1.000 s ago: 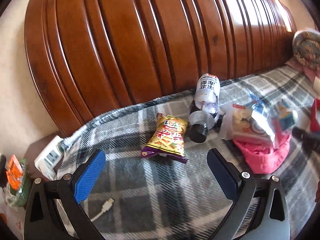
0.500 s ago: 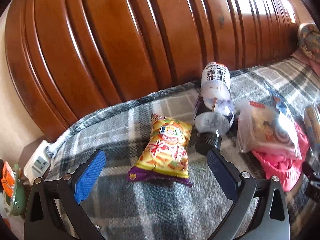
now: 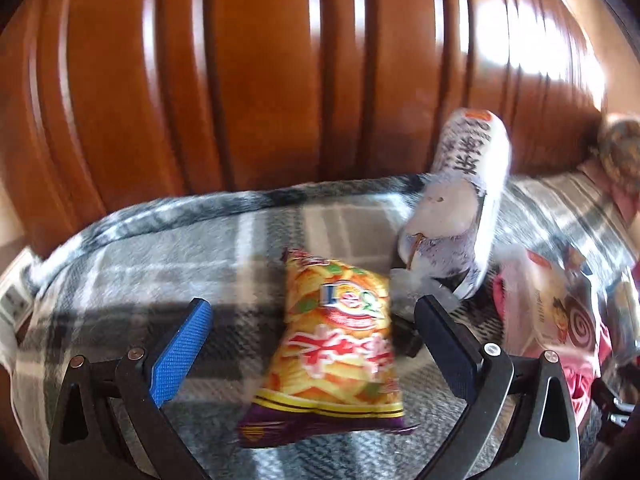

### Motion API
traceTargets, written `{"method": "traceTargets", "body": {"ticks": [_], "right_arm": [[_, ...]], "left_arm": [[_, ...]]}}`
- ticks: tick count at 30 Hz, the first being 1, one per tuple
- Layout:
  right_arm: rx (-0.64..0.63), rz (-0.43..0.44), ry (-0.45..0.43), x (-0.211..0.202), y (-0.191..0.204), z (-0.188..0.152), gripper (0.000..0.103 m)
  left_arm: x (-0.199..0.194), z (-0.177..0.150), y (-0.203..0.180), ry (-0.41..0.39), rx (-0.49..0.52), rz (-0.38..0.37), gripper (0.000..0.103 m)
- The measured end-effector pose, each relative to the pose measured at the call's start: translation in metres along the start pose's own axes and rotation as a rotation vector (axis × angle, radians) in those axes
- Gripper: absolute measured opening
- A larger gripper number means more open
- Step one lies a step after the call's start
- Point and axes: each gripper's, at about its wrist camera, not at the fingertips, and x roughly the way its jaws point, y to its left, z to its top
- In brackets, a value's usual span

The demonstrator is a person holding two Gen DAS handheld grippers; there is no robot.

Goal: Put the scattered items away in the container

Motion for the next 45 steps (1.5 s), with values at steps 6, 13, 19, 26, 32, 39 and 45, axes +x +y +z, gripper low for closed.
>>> {"method": "traceTargets", "body": {"ticks": [6, 13, 19, 26, 32, 39, 45], "right_arm": [[-0.043, -0.063, 0.000, -0.002, 0.009, 0.003, 0.103], [-0.023, 0.102, 0.030, -0.029, 0.033, 0.006, 0.103], [-0.206, 0.497, -0.023, -0.063, 0.092, 0.020, 0.103], [-0.236, 0.705, 0.110, -0.016, 0.126, 0.035, 0.103], [-0.085, 0.542, 0.030, 0.008, 0.111, 0.055, 0.102], [-0.067, 0.461, -0.056, -0.003, 0.086, 0.066, 0.102], [0.062, 0.516, 0.022, 0.009, 0.067, 0.088, 0.102]], "left_arm": [[0.002, -0.004, -0.001, 0.005, -0.006, 0.048, 0.103], [0.003, -0.007, 0.002, 0.018, -0.024, 0.059, 0.103], [0.015, -0.012, -0.011, 0.067, 0.027, 0.215, 0.102], [0.012, -0.014, -0.007, 0.057, -0.013, 0.179, 0.102], [0.012, -0.016, -0.012, 0.055, -0.015, 0.172, 0.102], [0.015, -0.019, -0.023, 0.060, -0.003, 0.185, 0.103], [0.015, -0.020, -0.025, 0.056, -0.008, 0.178, 0.103]]}}
